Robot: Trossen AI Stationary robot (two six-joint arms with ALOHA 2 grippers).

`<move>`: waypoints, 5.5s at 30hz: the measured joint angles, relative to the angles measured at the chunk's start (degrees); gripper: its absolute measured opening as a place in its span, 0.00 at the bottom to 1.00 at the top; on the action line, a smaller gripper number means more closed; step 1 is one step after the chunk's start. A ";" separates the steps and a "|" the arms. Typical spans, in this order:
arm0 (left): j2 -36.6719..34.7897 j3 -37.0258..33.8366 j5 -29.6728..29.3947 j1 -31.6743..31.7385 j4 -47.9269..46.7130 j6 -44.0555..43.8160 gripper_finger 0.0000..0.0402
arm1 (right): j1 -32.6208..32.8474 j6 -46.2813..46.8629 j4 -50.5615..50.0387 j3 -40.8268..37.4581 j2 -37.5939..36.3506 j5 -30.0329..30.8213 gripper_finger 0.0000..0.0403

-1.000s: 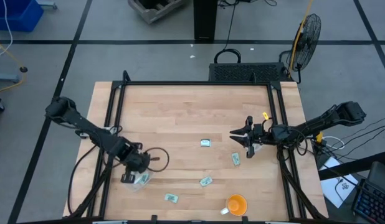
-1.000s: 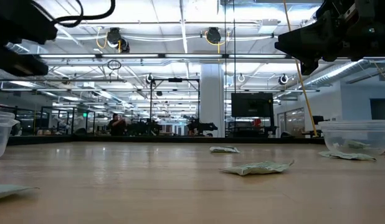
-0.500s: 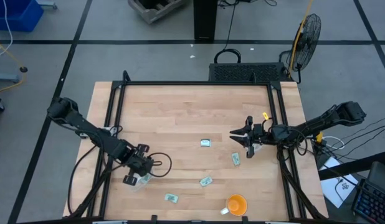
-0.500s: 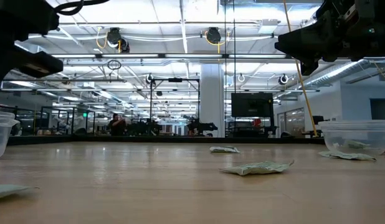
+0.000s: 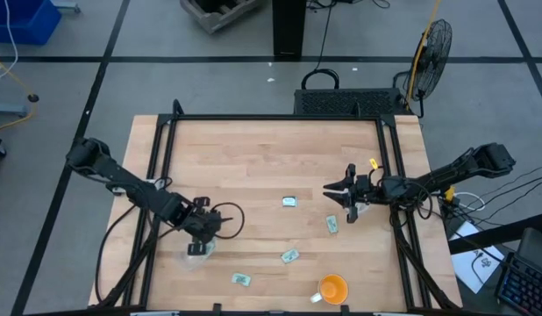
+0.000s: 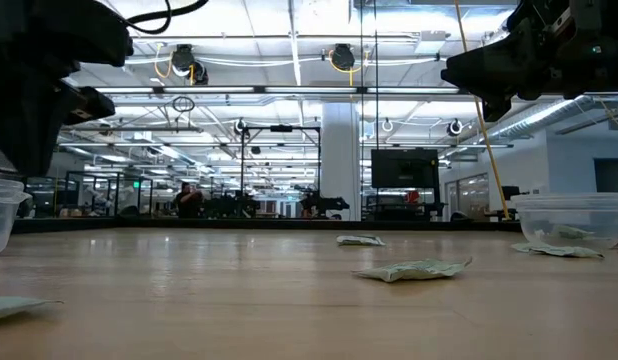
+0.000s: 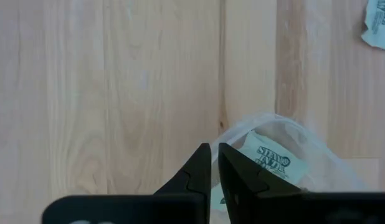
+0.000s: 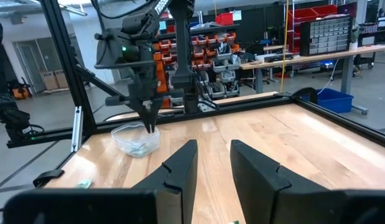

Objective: Pick and place Stevia / Truvia into bins
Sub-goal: Put the green truvia packet into the circle transparent container

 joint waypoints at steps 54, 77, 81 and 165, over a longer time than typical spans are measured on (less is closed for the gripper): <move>-0.07 3.39 -4.33 24.48 28.96 20.43 0.21 | -10.23 9.74 -31.05 29.09 41.85 -6.06 0.22; -0.02 3.39 -4.05 24.44 28.64 20.40 0.21 | -11.76 14.64 -25.01 29.11 49.14 -11.45 0.22; -0.02 3.39 -4.05 24.44 28.49 20.40 0.21 | -11.76 14.61 -24.34 29.10 49.22 -11.91 0.22; -0.02 3.41 -4.29 24.43 26.87 20.38 0.21 | -1.75 28.79 -84.02 29.07 -4.25 2.51 0.00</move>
